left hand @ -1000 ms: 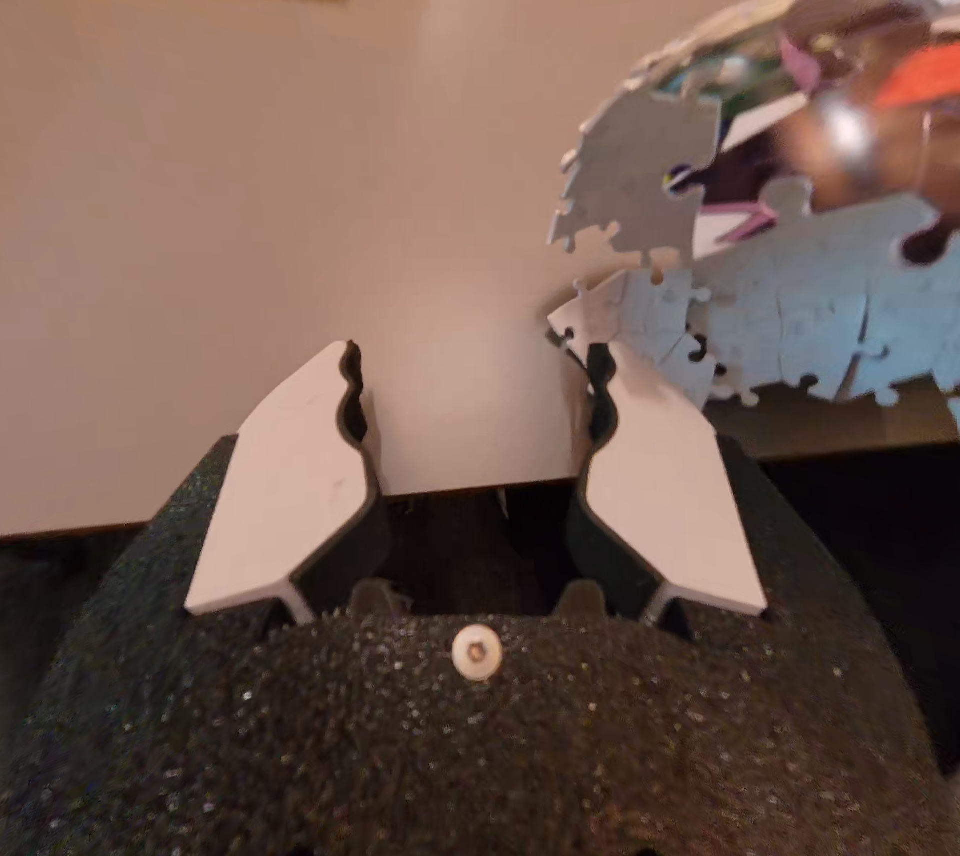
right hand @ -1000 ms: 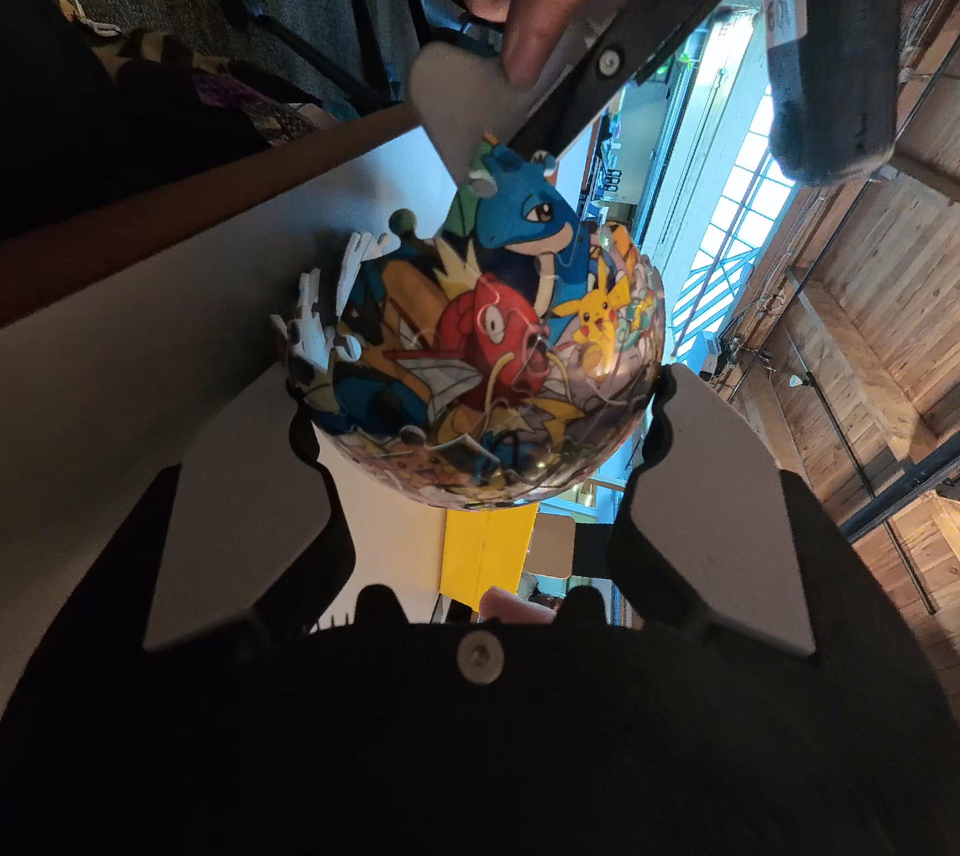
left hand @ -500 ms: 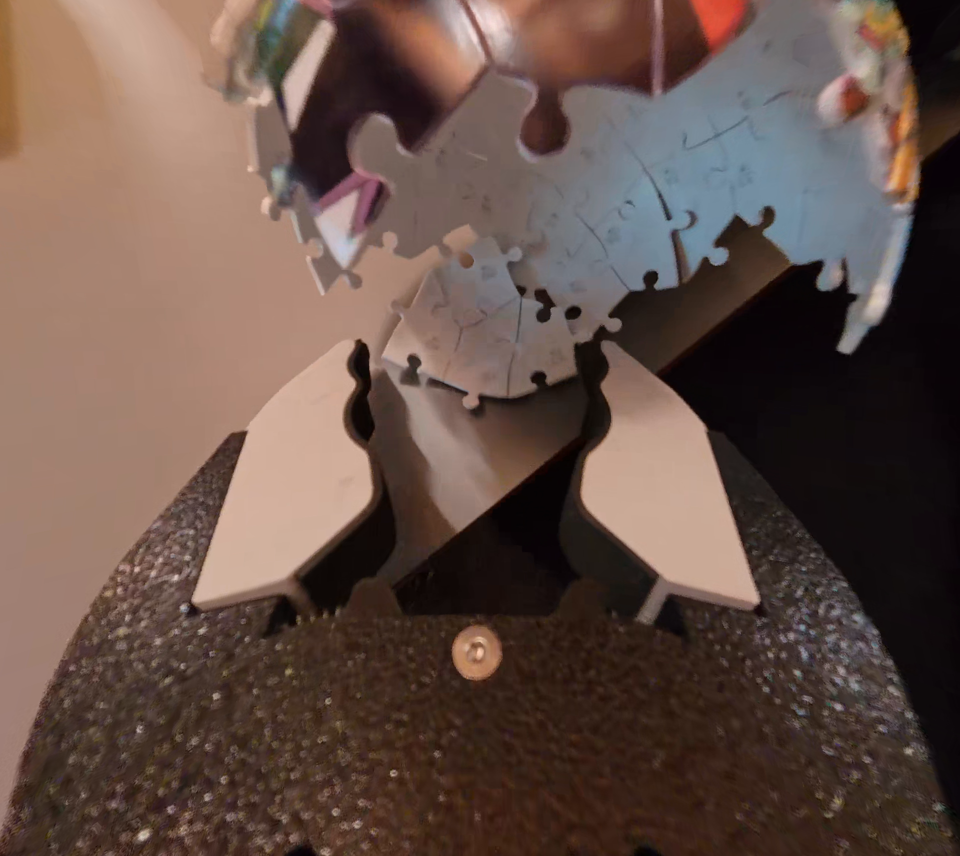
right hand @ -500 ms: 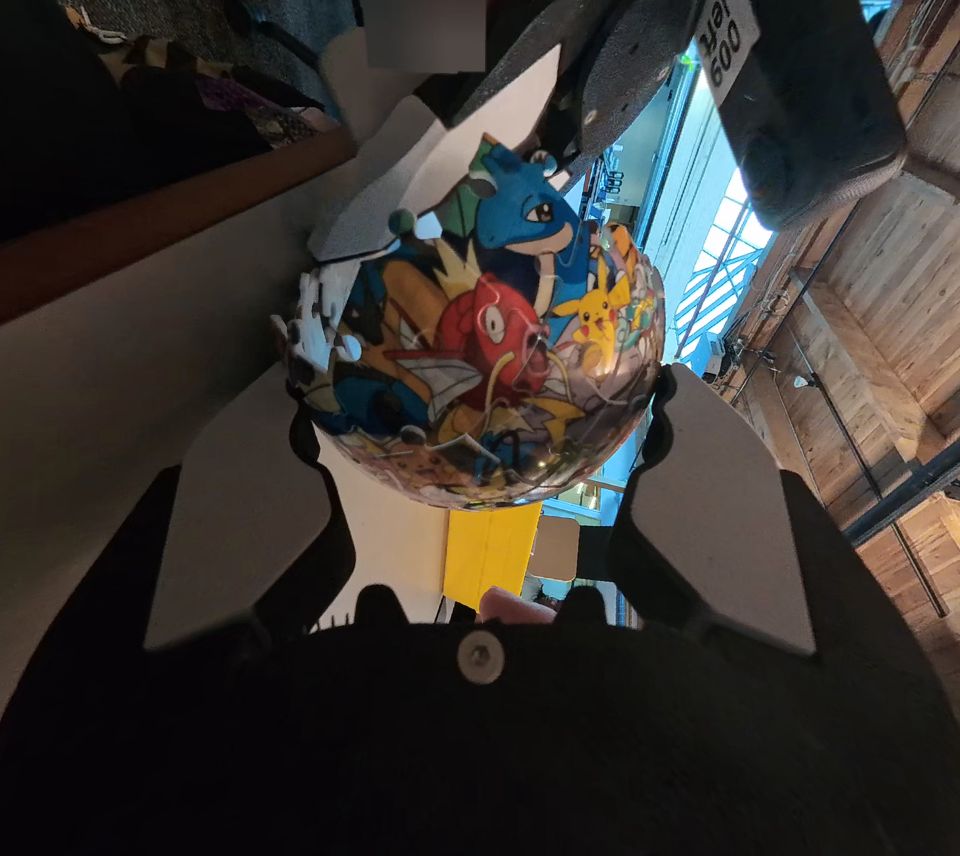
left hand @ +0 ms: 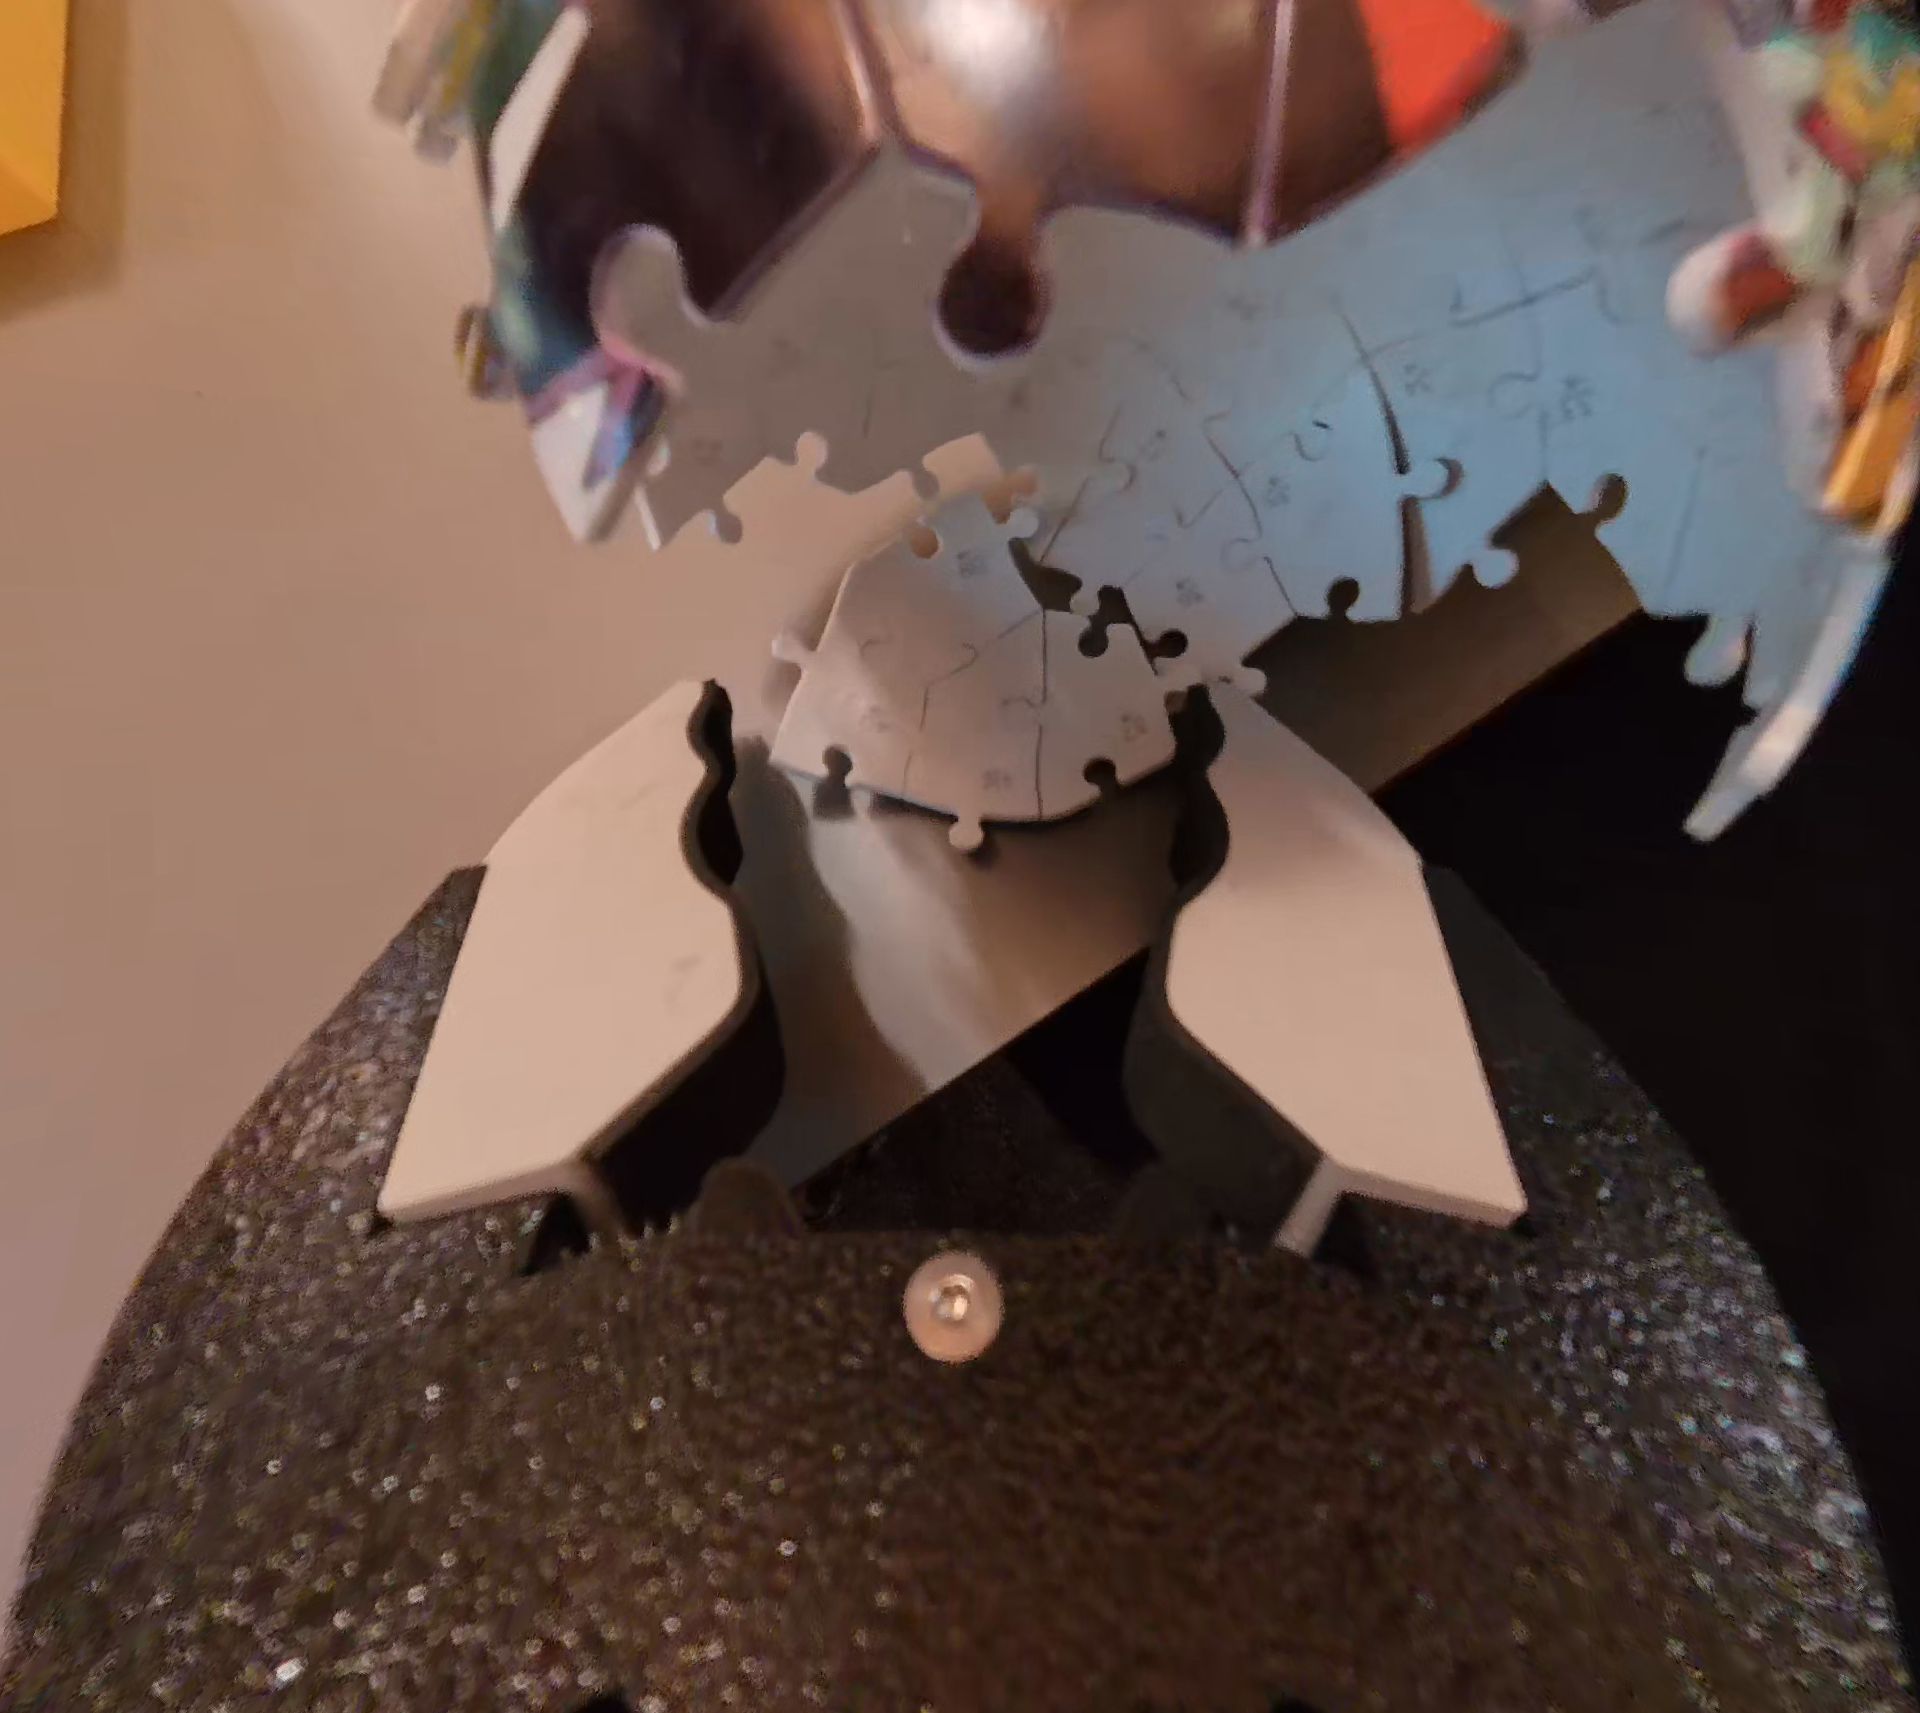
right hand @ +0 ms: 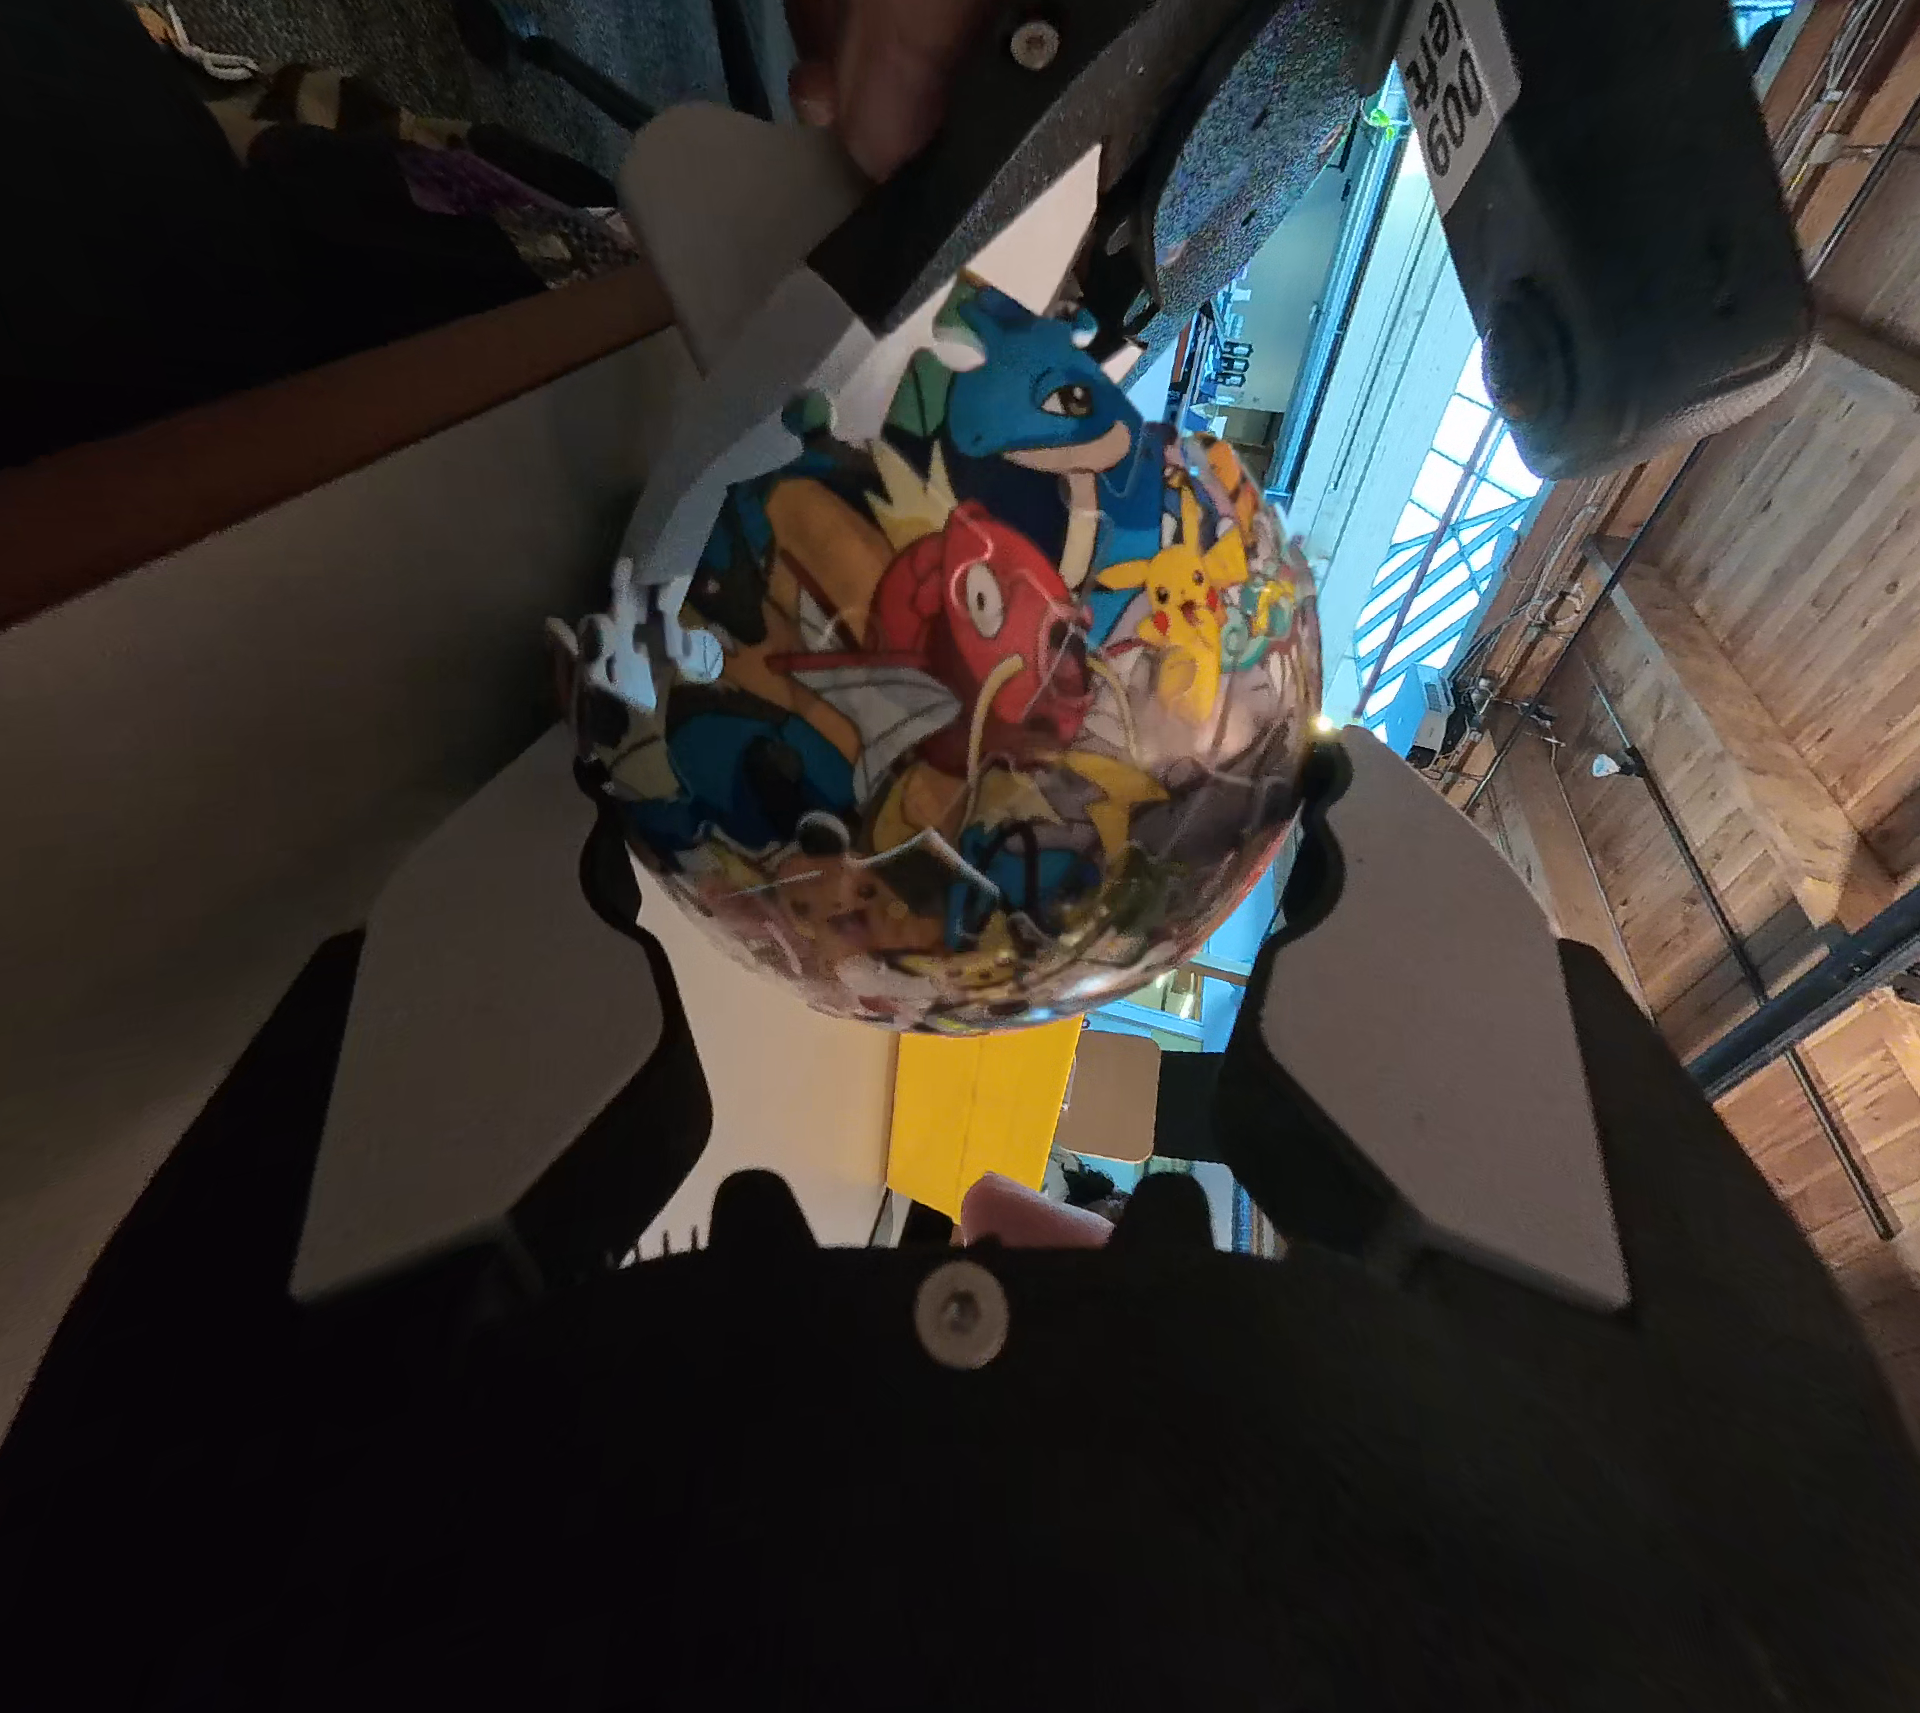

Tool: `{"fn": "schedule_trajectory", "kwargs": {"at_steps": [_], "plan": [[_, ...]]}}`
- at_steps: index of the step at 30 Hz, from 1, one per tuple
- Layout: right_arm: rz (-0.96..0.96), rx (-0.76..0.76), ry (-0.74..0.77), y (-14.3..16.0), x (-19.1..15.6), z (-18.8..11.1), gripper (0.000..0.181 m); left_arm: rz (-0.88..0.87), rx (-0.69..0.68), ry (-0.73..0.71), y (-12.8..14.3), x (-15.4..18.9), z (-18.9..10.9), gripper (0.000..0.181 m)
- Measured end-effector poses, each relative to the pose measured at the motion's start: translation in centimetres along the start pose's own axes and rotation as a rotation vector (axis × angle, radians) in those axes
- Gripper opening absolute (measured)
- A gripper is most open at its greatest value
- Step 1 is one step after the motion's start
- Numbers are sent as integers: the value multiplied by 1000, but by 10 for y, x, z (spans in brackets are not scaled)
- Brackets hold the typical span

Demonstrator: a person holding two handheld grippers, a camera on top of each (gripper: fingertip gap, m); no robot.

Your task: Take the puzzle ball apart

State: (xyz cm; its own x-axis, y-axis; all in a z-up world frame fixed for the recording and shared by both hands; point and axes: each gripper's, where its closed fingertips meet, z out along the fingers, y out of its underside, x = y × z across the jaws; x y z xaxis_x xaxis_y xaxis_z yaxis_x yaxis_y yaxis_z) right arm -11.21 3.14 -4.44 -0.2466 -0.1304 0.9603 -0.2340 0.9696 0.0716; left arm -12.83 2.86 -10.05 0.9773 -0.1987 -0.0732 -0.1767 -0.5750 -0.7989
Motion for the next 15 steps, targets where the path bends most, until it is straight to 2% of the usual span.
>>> {"fn": "schedule_trajectory", "kwargs": {"at_steps": [1, 7, 12, 15], "plan": [[1, 1, 0, 0, 0, 0, 124, -13, 6, -7, -1, -1, 0, 81], [7, 5, 0, 0, 0, 0, 123, -61, 54, 29, -4, -1, -6, 79], [43, 8, -11, 2, -1, 0, 123, -131, 97, -57, -6, -23, -18, 74], [79, 10, -19, 4, -1, 0, 124, -119, 71, -92, -6, -26, -12, 72]]}}
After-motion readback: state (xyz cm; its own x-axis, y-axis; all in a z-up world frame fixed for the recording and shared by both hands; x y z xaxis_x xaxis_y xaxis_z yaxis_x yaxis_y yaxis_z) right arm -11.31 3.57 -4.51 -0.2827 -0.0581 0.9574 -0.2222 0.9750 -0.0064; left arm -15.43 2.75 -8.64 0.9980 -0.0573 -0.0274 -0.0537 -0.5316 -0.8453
